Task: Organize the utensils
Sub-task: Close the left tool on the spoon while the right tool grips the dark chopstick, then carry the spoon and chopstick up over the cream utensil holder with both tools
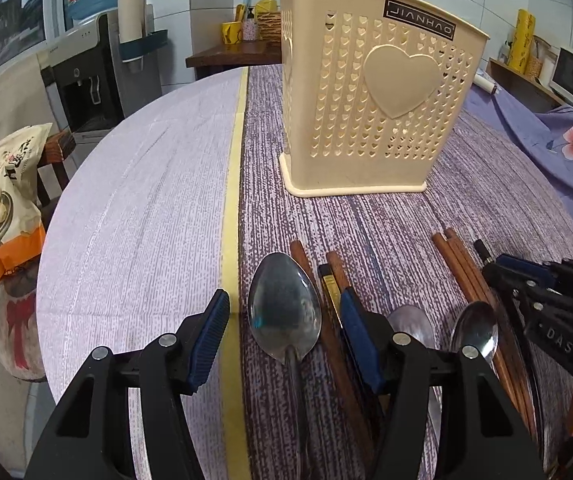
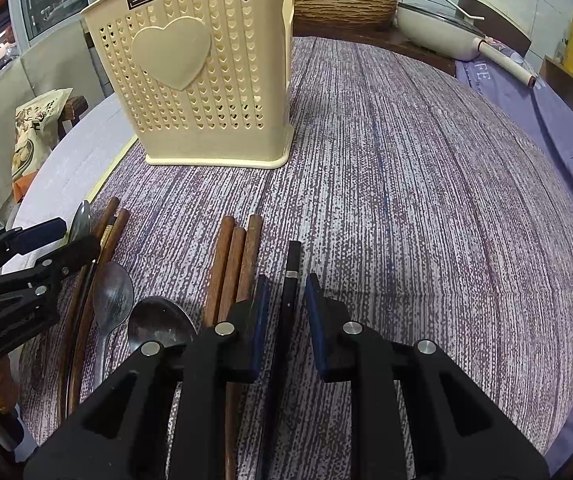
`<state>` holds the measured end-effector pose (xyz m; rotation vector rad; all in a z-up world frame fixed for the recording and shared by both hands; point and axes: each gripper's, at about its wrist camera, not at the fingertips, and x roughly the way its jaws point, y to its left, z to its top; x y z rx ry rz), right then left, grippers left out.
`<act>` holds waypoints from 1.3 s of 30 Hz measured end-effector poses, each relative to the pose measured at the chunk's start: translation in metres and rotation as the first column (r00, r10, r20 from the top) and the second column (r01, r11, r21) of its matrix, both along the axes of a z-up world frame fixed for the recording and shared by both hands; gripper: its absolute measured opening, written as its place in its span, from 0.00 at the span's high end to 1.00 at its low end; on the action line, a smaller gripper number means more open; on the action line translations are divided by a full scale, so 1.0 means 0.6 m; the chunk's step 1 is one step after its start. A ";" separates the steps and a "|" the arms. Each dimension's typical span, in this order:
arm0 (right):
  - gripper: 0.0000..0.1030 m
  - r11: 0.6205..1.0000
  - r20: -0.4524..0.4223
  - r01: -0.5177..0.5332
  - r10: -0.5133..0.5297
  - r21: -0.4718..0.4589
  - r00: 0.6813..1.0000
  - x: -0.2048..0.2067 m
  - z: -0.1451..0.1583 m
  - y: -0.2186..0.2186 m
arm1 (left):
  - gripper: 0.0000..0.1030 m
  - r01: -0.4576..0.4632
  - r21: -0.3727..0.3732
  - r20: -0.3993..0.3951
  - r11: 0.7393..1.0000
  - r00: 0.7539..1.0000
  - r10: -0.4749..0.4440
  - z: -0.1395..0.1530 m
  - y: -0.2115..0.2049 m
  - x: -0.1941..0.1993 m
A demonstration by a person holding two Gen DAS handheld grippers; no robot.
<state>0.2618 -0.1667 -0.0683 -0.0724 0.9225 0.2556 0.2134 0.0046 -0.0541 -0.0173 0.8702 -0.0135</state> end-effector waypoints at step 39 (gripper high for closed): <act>0.92 0.968 0.211 -0.048 -0.005 0.247 0.978 -0.033 0.147 -0.065 | 0.65 0.072 -0.052 0.261 0.996 0.964 -0.056 0.145 0.018 -0.030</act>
